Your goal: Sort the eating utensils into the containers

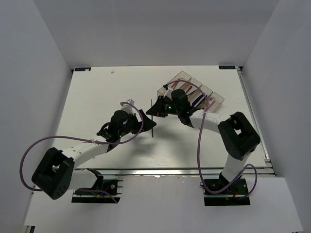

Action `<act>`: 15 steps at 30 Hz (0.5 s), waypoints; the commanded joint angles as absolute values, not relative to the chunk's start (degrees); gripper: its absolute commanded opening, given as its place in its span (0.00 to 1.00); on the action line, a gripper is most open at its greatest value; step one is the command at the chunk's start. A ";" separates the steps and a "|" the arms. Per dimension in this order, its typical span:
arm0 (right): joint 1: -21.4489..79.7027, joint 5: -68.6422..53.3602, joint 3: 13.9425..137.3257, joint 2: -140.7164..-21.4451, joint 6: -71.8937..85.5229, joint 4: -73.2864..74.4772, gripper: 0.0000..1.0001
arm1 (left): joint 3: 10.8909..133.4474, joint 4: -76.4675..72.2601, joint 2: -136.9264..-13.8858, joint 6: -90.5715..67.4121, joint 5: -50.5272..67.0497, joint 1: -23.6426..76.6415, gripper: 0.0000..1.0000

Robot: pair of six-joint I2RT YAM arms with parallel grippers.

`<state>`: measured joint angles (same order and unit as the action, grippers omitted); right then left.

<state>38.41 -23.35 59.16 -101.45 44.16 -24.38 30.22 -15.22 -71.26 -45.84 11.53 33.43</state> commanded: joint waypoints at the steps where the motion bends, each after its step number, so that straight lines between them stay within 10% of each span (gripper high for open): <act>1: 34.30 -17.86 62.83 -100.11 46.57 -26.02 0.00 | 36.10 -3.31 -69.00 -43.43 1.78 33.49 0.98; 15: 21.71 18.81 94.88 -117.83 45.63 -11.61 0.00 | 48.17 33.92 -57.14 -27.34 -12.39 33.49 0.98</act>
